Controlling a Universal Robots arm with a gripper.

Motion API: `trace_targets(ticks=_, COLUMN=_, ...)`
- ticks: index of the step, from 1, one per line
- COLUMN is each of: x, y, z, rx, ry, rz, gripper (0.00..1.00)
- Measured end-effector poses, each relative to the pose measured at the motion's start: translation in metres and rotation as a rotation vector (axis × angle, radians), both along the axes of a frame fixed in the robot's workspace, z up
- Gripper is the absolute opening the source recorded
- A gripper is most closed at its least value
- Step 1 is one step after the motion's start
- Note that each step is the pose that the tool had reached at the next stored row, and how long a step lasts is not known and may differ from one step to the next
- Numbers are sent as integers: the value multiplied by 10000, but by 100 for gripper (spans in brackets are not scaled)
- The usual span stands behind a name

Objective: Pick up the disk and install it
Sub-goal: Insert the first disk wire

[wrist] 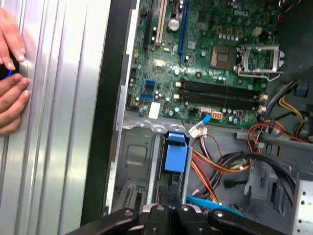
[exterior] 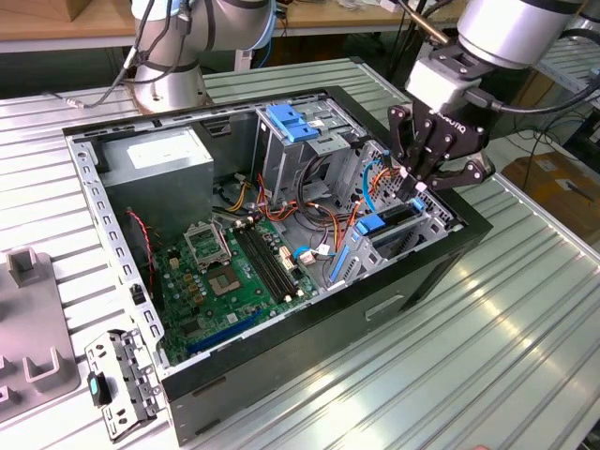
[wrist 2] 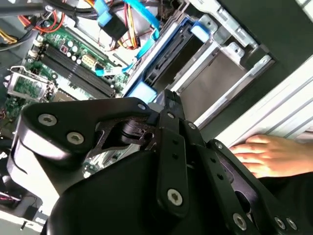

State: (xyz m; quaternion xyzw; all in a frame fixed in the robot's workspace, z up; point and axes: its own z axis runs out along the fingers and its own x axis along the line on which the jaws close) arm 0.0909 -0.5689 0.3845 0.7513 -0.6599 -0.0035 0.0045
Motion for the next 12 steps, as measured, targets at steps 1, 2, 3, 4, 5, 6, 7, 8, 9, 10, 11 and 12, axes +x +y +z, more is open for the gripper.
trace_targets(ticks=1, x=56, y=1, z=-1, rx=2, ry=1, rz=28, gripper=11)
trace_targets(ticks=2, x=93, y=2, z=-1, rx=1, ry=1, rz=44, gripper=11)
trace_targets(ticks=3, x=137, y=4, z=-1, rx=1, ry=1, rz=61, gripper=11)
trace_targets(ticks=4, x=199, y=6, z=-2, rx=1, ry=1, rz=85, gripper=11)
trace_targets(ticks=5, x=266, y=9, z=-5, rx=1, ry=1, rz=113, gripper=11)
trace_targets(ticks=6, x=309, y=11, z=-6, rx=0, ry=1, rz=130, gripper=11)
trace_targets(ticks=7, x=349, y=13, z=-8, rx=1, ry=1, rz=146, gripper=11)
trace_targets(ticks=8, x=397, y=16, z=-13, rx=2, ry=1, rz=172, gripper=11)
trace_targets(ticks=9, x=427, y=17, z=-17, rx=2, ry=1, rz=195, gripper=11)
trace_targets(ticks=10, x=452, y=19, z=-19, rx=2, ry=1, rz=230, gripper=11)
trace_targets(ticks=11, x=463, y=19, z=-18, rx=4, ry=1, rz=310, gripper=11)
trace_targets(ticks=12, x=466, y=19, z=-18, rx=14, ry=1, rz=536, gripper=11)
